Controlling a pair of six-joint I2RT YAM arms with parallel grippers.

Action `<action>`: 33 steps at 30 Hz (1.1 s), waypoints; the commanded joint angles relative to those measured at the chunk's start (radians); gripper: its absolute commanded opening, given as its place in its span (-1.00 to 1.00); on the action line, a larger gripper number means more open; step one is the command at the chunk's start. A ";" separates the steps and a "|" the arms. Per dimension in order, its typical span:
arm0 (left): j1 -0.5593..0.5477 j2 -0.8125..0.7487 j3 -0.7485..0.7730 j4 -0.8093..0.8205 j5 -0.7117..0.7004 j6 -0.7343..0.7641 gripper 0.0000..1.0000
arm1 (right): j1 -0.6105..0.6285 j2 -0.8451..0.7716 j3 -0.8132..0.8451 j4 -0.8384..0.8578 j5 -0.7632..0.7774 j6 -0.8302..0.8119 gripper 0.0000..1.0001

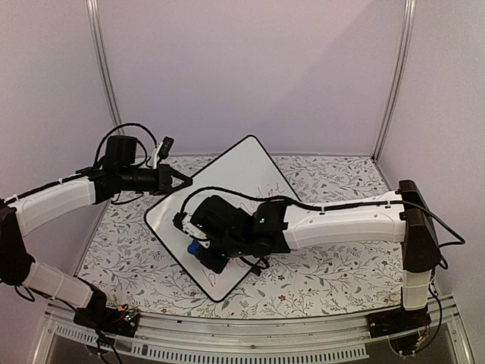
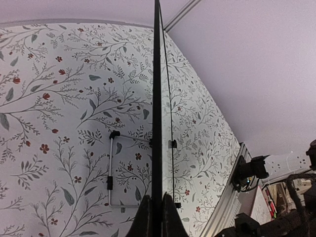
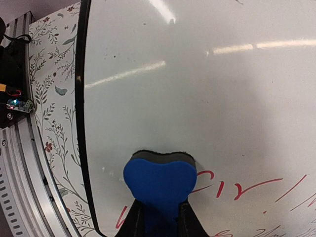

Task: Erase the whiteboard
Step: Erase the whiteboard at the center of the board.

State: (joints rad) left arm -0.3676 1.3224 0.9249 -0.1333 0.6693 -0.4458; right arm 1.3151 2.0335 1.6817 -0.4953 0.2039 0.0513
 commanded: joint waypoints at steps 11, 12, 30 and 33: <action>-0.016 0.010 0.009 0.001 0.004 0.016 -1.00 | 0.001 -0.020 -0.093 -0.040 -0.015 0.034 -0.93; -0.015 0.010 0.009 0.001 0.004 0.015 -1.00 | 0.001 -0.022 -0.095 -0.040 -0.015 0.035 -0.93; -0.015 0.013 0.010 0.001 0.004 0.016 -1.00 | 0.001 -0.045 -0.146 -0.038 -0.015 0.047 -0.93; -0.015 0.014 0.009 0.000 0.003 0.016 -1.00 | 0.001 -0.047 -0.152 -0.039 -0.014 0.050 -0.93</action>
State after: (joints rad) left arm -0.3676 1.3228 0.9249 -0.1326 0.6701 -0.4454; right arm 1.3170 1.9884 1.5654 -0.4671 0.1928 0.0841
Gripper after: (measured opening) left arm 0.024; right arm 0.173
